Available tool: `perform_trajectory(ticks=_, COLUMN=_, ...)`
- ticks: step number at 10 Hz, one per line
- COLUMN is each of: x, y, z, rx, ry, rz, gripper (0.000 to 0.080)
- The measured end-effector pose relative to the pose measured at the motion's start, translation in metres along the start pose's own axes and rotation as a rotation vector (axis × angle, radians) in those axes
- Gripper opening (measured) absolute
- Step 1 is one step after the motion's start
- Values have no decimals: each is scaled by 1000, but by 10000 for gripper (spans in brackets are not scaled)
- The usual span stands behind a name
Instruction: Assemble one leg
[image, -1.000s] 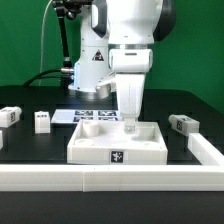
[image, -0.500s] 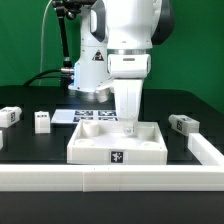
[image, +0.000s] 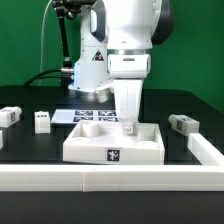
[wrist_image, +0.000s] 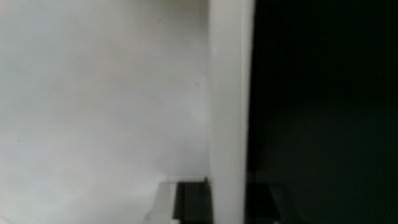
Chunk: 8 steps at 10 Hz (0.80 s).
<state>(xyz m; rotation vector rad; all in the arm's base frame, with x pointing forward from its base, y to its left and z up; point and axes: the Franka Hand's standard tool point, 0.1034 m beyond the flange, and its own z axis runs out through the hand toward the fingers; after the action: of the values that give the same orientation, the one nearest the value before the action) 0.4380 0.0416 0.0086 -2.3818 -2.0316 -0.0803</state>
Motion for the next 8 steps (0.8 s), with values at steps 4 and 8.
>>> perform_trajectory(ticks=4, x=1, y=3, z=0, rx=10, ry=-7, rz=-89, gripper=58)
perform_trajectory(ticks=8, x=25, y=25, z=1, rx=-15, ry=7, rz=-136, gripper=58)
